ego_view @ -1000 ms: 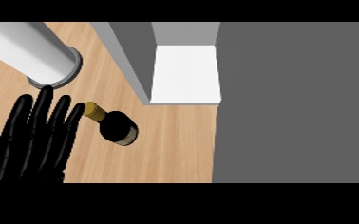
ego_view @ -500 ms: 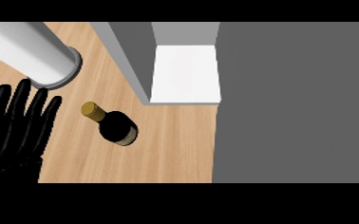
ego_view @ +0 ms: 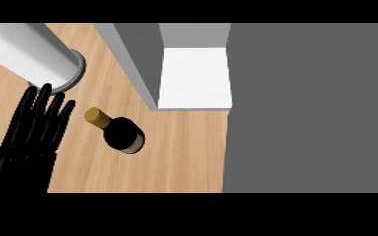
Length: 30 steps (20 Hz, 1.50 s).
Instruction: Pick up the wine, place it into the cabinet and close the cabinet
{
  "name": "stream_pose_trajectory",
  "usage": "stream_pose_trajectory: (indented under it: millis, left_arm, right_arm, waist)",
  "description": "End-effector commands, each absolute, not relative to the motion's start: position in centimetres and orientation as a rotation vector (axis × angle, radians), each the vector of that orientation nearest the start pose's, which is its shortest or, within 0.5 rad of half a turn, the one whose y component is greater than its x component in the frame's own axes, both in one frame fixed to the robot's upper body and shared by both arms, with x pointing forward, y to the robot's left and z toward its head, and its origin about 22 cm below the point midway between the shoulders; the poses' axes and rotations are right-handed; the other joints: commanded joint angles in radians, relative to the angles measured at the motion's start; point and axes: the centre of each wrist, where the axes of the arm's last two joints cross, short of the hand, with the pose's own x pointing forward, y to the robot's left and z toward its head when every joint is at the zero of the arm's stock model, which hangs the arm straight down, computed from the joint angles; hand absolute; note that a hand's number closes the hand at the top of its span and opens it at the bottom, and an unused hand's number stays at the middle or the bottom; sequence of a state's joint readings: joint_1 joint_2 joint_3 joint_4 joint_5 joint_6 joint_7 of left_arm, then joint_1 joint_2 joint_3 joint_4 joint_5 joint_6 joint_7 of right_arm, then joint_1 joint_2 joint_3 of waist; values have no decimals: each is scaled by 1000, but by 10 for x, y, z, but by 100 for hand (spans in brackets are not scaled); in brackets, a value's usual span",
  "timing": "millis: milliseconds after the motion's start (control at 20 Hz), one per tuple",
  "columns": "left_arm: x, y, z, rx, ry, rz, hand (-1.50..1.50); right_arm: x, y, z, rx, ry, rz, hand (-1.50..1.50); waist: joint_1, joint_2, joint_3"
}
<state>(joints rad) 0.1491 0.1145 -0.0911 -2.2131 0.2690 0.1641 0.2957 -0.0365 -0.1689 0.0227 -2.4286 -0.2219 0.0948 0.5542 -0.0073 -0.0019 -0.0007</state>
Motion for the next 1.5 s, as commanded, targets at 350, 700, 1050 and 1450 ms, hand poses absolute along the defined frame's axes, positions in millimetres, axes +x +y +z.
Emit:
stream_pose_trajectory:
  millis: [350,700,1050,1450]
  left_arm:
    - [188,259,61,-199,-1672,178,-150]
    - [209,261,30,-113,-1707,185,-150]
    - [221,277,22,-92,-1673,187,-150]
    - [226,274,-4,-115,-1657,173,-150]
  right_arm:
    - [132,-223,206,244,-1954,251,-150]
    - [121,-228,210,252,-1954,272,-150]
    - [124,-229,214,247,-1941,294,-150]
    - [113,-232,228,248,-1943,284,-150]
  waist:
    - [4,0,0]
    - [-4,0,0]
    - [0,0,1]
    - [-7,-1,0]
